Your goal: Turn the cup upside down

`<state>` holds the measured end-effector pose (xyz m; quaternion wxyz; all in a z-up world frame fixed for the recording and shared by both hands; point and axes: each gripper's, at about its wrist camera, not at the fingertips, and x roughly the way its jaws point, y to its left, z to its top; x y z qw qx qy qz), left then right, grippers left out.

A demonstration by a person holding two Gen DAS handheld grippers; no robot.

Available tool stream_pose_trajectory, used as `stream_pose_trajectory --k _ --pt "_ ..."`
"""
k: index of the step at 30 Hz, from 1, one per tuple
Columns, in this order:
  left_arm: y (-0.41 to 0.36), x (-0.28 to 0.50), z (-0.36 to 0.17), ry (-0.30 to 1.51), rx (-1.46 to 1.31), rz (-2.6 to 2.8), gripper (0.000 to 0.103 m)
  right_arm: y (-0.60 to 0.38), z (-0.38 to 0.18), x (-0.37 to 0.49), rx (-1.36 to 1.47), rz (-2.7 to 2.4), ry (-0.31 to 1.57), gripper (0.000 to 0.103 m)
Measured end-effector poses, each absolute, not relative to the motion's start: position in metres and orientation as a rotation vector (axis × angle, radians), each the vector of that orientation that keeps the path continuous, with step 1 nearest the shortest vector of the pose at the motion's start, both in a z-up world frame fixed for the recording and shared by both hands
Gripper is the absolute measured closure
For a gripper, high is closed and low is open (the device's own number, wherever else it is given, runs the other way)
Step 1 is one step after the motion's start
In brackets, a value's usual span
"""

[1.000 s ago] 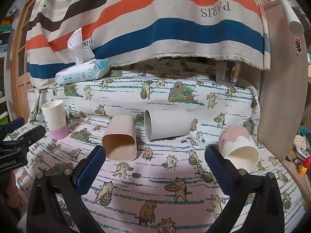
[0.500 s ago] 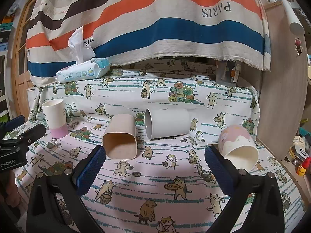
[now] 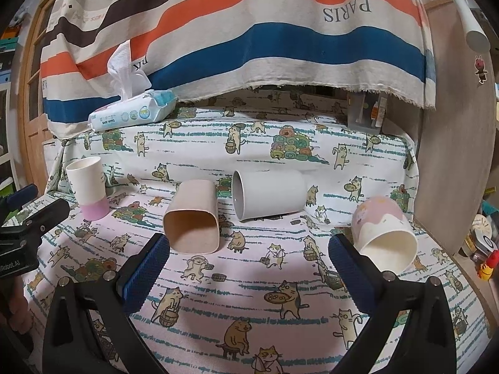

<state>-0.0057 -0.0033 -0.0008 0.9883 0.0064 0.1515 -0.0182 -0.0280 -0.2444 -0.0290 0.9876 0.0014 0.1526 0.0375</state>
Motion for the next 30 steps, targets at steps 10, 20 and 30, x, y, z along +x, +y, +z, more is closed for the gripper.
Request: stream_pose_trajectory --k 10,20,30 --pt "-0.003 -0.0026 -0.0008 0.332 0.007 -0.033 0.0 -0.2459 -0.0293 -0.0282 0.0 0.07 0.298 0.0" --pt "-0.0021 -0.0003 0.0006 0.337 0.007 -0.028 0.0 -0.246 -0.0289 -0.0291 0.002 0.07 0.3 0.0" --pt "-0.0002 -0.0002 0.0015 0.33 0.007 -0.03 0.0 -0.2462 -0.029 -0.0295 0.002 0.072 0.301 0.0"
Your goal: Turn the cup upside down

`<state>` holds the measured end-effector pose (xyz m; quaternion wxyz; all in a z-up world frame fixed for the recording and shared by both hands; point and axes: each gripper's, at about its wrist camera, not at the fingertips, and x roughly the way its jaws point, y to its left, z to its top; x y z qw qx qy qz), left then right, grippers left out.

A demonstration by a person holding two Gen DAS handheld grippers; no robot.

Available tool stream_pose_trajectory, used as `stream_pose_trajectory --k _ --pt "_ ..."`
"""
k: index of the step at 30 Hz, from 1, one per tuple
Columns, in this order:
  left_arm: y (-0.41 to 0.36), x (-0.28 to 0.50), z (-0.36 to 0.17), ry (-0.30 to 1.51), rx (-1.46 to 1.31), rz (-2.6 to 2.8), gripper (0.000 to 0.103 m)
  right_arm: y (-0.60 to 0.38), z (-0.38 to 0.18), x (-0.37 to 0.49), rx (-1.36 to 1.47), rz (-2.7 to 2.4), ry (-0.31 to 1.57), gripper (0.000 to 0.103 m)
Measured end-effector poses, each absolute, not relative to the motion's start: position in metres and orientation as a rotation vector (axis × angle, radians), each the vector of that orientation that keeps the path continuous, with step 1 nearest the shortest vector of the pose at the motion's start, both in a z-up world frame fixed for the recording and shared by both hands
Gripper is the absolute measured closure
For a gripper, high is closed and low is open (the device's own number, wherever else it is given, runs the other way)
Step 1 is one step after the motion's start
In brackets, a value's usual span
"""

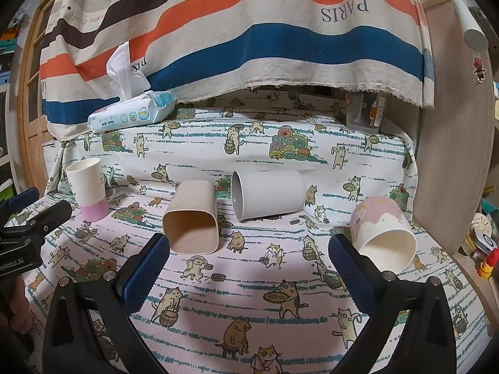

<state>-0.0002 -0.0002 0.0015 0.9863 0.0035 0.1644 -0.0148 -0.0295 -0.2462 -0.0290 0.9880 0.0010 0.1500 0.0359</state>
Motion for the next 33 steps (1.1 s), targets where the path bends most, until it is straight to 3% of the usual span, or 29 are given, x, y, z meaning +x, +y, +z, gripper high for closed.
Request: stream_pose_trajectory --k 33 --pt "-0.0031 -0.0033 0.0011 0.314 0.016 -0.032 0.0 -0.2456 -0.0285 -0.0291 0.003 0.075 0.304 0.0"
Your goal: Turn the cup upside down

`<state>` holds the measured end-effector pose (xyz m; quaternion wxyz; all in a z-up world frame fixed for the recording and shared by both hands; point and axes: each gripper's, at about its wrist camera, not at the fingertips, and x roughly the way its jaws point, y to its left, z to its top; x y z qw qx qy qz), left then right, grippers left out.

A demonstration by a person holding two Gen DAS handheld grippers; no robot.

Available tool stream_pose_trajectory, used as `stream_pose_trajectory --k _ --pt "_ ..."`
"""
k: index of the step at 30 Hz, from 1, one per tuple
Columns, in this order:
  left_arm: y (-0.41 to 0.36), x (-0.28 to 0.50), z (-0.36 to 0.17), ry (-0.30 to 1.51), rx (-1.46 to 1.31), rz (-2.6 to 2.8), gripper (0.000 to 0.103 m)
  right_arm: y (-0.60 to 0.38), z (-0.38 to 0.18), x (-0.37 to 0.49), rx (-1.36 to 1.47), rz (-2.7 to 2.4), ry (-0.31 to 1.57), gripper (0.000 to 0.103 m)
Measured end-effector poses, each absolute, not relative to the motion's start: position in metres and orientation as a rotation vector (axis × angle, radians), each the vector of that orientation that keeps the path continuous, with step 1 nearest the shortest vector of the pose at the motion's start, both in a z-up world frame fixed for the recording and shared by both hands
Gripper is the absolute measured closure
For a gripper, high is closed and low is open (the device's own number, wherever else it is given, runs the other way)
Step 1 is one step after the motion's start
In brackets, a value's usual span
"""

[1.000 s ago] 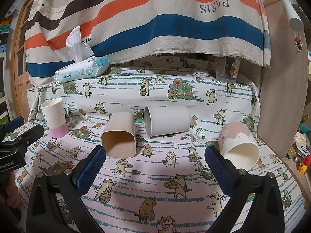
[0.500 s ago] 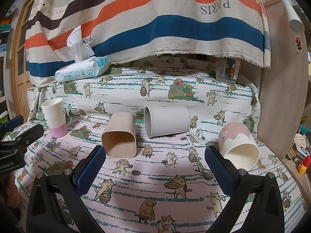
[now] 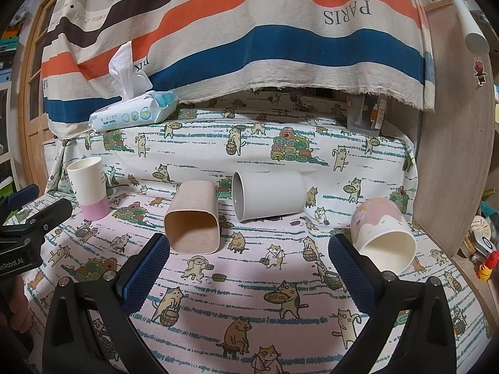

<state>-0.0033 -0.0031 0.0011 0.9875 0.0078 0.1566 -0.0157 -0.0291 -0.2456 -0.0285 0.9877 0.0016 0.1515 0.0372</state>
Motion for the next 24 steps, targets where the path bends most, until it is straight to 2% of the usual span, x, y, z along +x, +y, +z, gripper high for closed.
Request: stream_pose_trajectory --k 24 --pt "-0.002 -0.002 -0.001 0.315 0.016 -0.033 0.0 -0.233 -0.017 -0.023 -0.007 0.239 0.382 0.0"
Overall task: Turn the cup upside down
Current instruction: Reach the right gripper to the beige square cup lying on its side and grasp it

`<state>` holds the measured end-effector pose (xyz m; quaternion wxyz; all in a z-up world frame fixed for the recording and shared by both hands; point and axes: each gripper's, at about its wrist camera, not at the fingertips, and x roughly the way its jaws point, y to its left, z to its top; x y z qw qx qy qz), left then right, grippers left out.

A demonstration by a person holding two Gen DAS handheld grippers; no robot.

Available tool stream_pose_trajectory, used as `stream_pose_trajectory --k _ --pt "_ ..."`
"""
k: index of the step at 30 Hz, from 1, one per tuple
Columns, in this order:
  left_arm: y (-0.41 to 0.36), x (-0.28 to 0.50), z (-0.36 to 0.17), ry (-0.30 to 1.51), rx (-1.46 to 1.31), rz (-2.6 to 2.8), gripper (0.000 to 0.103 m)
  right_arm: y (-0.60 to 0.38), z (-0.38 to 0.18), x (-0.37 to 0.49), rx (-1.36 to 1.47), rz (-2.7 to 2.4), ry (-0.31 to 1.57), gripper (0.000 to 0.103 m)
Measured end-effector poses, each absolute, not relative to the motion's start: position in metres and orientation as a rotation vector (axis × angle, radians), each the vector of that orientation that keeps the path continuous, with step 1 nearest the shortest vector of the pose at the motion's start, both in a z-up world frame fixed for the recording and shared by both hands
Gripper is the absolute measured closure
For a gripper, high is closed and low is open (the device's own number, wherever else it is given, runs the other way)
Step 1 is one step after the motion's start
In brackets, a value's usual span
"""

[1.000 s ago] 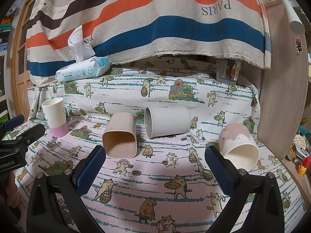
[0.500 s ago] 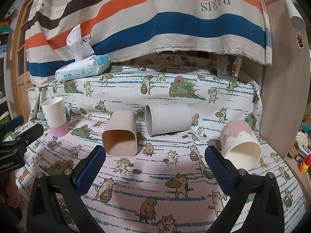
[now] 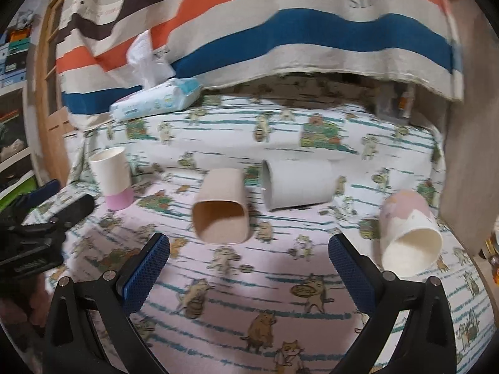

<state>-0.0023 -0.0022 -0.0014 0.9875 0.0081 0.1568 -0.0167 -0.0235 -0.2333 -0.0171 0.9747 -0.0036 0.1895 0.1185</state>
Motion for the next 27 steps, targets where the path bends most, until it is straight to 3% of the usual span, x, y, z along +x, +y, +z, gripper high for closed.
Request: stream_pose_trajectory --k 5,13,27 --pt "-0.003 -0.002 -0.002 0.318 0.017 -0.028 0.0 -0.219 0.009 -0.014 -0.029 0.302 0.416 0.0" --pt "-0.001 -0.003 -0.002 0.319 0.009 -0.022 0.0 -0.196 0.024 0.065 0.015 0.38 0.658 0.0" --pt "0.0 0.004 -0.003 0.357 0.009 0.003 0.0 -0.167 -0.032 0.188 0.094 0.276 1.024 0.007"
